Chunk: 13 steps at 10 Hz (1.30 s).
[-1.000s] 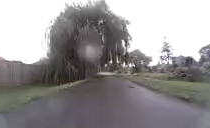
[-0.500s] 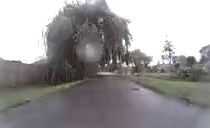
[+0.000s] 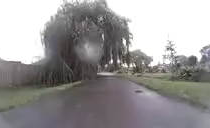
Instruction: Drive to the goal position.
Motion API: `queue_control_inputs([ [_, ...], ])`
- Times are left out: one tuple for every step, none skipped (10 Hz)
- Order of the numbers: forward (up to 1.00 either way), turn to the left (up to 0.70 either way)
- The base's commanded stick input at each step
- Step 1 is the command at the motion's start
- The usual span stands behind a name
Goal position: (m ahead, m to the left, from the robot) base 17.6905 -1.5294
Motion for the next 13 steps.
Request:
queue_control_inputs([
  [0.85, 0.0],
  [0.85, 0.0],
  [0.85, 0.0],
  [0.85, 0.0],
  [0.85, 0.0],
  [0.85, 0.0],
  [0.85, 0.0],
  [0.85, 0.0],
  [0.85, -0.03],
  [0.85, -0.23],
  [0.85, -0.34],
  [0.85, -0.34],
  [0.85, -0.1],
])
